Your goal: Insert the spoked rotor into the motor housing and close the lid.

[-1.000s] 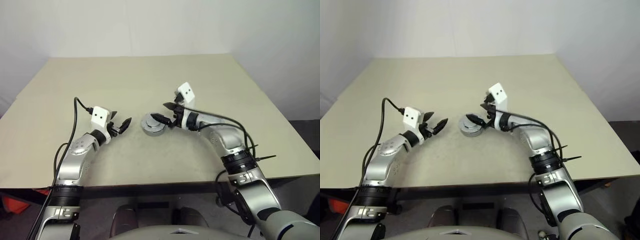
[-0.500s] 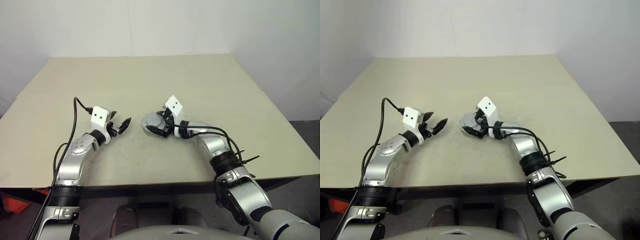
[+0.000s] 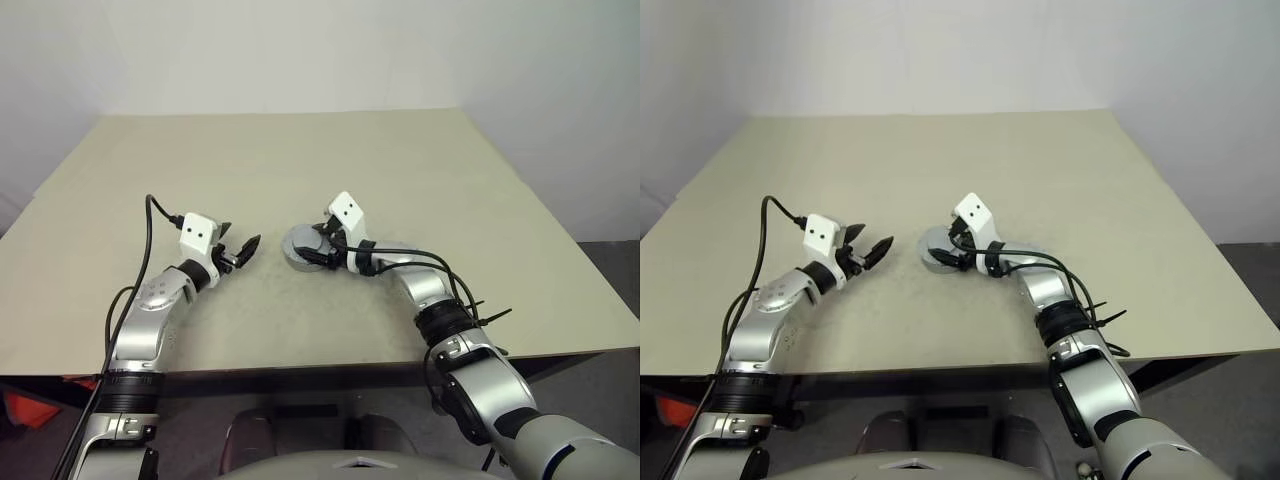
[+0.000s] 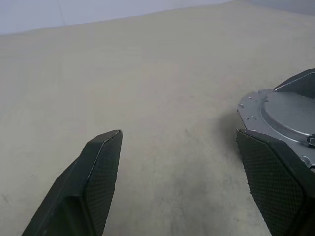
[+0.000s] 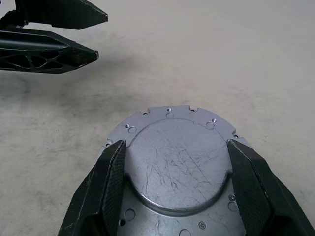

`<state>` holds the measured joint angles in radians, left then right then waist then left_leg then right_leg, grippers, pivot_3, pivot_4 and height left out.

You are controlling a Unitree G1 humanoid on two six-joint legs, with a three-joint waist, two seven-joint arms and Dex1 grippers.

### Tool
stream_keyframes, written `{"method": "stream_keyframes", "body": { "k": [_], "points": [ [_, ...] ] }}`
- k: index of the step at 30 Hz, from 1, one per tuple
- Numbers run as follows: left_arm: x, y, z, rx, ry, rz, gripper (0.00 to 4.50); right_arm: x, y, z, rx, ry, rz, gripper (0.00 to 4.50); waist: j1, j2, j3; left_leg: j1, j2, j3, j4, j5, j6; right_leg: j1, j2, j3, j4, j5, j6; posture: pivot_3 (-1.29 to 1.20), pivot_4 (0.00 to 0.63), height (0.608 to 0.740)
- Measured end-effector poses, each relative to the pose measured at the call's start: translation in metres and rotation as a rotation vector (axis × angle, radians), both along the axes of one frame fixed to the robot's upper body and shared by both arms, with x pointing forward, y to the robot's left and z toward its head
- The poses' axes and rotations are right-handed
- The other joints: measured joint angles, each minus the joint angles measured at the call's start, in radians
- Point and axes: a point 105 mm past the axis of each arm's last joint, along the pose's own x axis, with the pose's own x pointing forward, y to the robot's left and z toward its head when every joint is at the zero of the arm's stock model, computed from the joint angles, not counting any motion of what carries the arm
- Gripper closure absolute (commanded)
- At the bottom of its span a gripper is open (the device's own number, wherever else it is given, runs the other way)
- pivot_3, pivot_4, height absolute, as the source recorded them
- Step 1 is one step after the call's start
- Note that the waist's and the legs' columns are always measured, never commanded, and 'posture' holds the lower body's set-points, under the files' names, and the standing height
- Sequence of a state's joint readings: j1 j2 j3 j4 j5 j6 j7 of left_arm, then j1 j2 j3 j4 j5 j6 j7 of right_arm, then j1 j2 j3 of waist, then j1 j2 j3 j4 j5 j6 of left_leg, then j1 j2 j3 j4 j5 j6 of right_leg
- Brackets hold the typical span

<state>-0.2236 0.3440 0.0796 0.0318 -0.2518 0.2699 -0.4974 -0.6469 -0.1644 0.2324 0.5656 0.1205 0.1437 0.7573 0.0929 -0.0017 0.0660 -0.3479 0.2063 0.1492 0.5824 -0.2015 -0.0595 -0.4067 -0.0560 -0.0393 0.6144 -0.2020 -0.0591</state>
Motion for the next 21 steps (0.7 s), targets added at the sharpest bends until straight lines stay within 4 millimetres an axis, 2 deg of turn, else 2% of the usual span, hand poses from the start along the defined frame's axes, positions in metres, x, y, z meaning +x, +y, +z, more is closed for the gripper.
{"method": "stream_keyframes", "body": {
  "k": [12, 21],
  "points": [
    [0.0, 0.0, 0.0001, 0.0, 0.0, 0.0, 0.64, 0.0001, -0.0028, 0.0022, 0.015, 0.027, 0.001, 1.4, 0.0, 0.0, 0.0, 0.0, 0.0, 0.0, 0.0, 0.0, 0.0, 0.0, 0.0, 0.0, 0.0, 0.0, 0.0, 0.0, 0.0, 0.74],
    [0.0, 0.0001, 0.0001, 0.0, 0.0, 0.001, 0.64, -0.0009, -0.0018, -0.0001, -0.042, -0.021, 0.024, 1.4, 0.001, 0.0, 0.0, 0.0, 0.0, 0.0, 0.0, 0.0, 0.0, 0.0, 0.0, 0.0, 0.0, 0.0, 0.0, 0.0, 0.0, 0.74]
  ]
}}
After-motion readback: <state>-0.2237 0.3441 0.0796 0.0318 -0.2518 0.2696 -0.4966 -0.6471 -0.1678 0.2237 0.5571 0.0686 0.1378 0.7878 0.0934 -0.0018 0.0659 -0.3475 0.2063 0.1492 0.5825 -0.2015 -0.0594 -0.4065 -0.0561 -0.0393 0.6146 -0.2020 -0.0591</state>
